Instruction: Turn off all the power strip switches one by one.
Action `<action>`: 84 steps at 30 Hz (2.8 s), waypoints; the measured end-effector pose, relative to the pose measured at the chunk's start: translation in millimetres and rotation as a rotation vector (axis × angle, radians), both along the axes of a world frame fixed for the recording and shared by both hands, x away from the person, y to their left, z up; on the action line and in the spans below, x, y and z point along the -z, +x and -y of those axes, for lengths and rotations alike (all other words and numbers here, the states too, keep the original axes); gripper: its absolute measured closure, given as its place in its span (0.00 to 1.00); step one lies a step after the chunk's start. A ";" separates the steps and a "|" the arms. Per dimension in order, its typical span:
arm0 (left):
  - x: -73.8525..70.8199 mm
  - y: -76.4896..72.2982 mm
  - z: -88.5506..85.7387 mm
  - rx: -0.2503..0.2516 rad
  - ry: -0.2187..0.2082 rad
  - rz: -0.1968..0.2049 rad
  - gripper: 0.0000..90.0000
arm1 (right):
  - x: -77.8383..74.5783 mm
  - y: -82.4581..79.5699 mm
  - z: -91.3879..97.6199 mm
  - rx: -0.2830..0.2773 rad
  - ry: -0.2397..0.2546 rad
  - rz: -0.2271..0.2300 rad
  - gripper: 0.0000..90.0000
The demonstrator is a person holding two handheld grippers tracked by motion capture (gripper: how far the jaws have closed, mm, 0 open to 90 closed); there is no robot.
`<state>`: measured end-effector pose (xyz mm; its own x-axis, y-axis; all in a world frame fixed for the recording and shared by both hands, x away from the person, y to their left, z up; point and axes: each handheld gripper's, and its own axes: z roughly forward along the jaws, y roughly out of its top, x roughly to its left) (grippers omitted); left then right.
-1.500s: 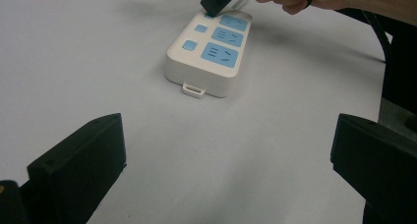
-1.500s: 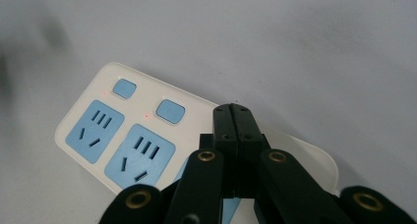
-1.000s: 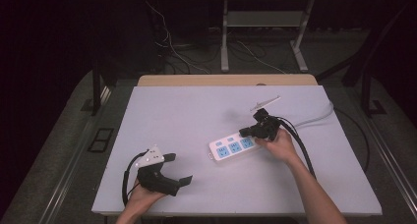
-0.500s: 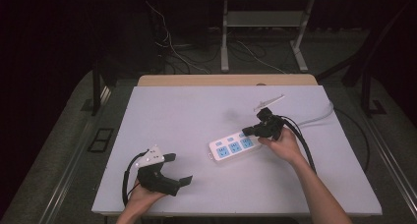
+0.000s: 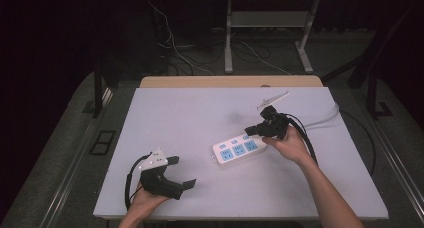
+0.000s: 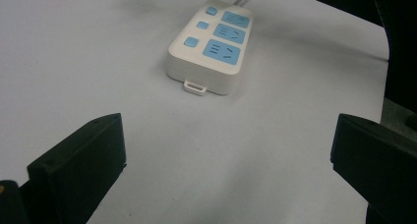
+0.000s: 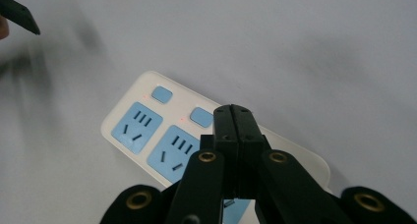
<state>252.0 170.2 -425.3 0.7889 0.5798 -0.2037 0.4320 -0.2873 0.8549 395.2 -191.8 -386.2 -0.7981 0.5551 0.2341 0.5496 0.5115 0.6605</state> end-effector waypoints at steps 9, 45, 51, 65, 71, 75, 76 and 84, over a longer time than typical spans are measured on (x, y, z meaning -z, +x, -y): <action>-0.2 -0.4 -0.1 0.000 -0.005 0.001 0.00 | -11.2 0.2 -15.6 -0.032 -0.008 0.011 1.00; -0.2 0.0 -1.6 0.000 -0.003 0.000 0.00 | 17.2 8.7 -41.9 -0.069 -0.049 -0.053 1.00; -0.2 0.0 -1.5 0.001 -0.001 0.000 0.00 | 23.3 10.7 -44.0 -0.070 -0.053 -0.063 1.00; 0.3 -0.2 -0.9 0.002 -0.001 -0.001 0.00 | 32.2 12.0 -40.8 -0.067 -0.019 -0.085 1.00; 0.8 -0.2 0.3 0.005 0.001 -0.004 0.00 | 33.6 12.8 -39.7 -0.087 -0.002 -0.106 1.00; 0.6 -1.7 0.8 0.004 0.000 -0.003 0.00 | 31.5 10.3 -43.0 -0.086 -0.034 -0.067 1.00; 0.5 -2.0 0.7 0.004 0.001 -0.003 0.00 | 32.2 10.9 -41.9 -0.085 -0.026 -0.075 1.00; 1.1 -1.7 1.9 0.004 0.000 -0.007 0.00 | 35.7 7.5 -39.8 -0.068 -0.006 -0.061 1.00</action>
<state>250.3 168.3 -426.4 0.7899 0.5764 -0.2094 0.4369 -0.2893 0.8517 402.7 -152.0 -421.9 -0.8182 0.5019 0.2805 0.5527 0.5525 0.6239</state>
